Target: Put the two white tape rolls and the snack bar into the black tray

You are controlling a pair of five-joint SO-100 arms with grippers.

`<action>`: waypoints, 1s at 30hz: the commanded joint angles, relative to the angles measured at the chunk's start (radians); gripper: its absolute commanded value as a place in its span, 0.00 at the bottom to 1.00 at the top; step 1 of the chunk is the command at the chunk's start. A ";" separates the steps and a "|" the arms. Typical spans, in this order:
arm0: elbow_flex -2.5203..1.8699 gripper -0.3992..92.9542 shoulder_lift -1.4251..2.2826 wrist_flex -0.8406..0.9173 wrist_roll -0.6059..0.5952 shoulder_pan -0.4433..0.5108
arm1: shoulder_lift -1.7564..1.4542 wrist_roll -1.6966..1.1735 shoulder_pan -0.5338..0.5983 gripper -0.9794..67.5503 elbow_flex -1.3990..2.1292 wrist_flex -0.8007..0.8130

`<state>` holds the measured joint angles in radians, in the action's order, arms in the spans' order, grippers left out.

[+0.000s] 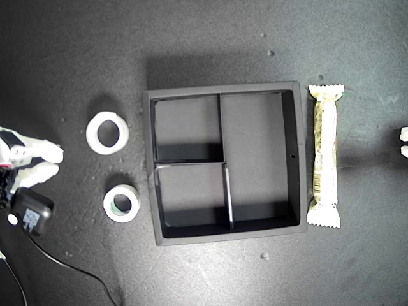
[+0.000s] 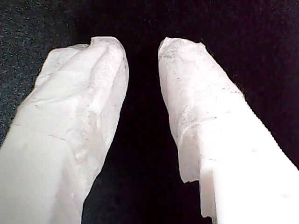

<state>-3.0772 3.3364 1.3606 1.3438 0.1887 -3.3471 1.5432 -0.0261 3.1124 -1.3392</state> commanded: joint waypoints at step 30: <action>-0.061 0.01 0.048 -0.164 0.189 0.032 | -0.003 -0.189 -0.133 0.01 0.012 0.311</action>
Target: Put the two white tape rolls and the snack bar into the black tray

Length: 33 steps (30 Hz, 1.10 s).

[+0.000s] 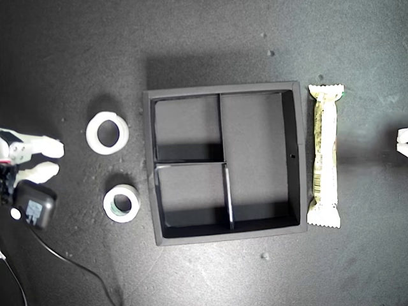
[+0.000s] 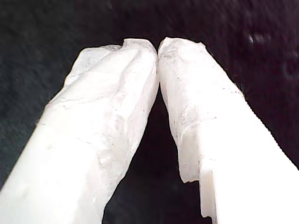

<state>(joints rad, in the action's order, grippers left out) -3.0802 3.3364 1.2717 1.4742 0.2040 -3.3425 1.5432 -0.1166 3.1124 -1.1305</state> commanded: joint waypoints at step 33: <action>0.647 0.23 -1.100 -0.538 -0.414 -0.124 | -0.008 -0.379 -0.046 0.01 -0.120 0.482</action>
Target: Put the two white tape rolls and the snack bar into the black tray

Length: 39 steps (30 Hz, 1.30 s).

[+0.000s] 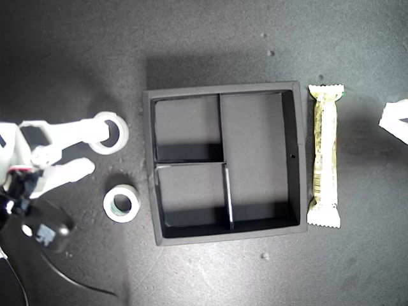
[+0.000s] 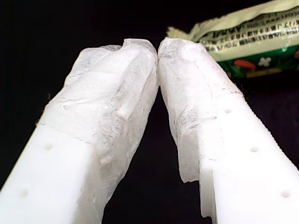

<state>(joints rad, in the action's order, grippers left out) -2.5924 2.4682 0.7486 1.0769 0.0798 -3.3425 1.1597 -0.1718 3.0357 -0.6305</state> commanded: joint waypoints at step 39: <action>0.813 0.01 -0.563 0.529 -0.121 -0.222 | 0.913 -0.383 0.147 0.09 -0.940 -0.408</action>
<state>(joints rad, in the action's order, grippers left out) -1.9574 1.8822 1.1934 0.9925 -0.1304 -2.5633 0.8652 -0.0629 2.2135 -0.9572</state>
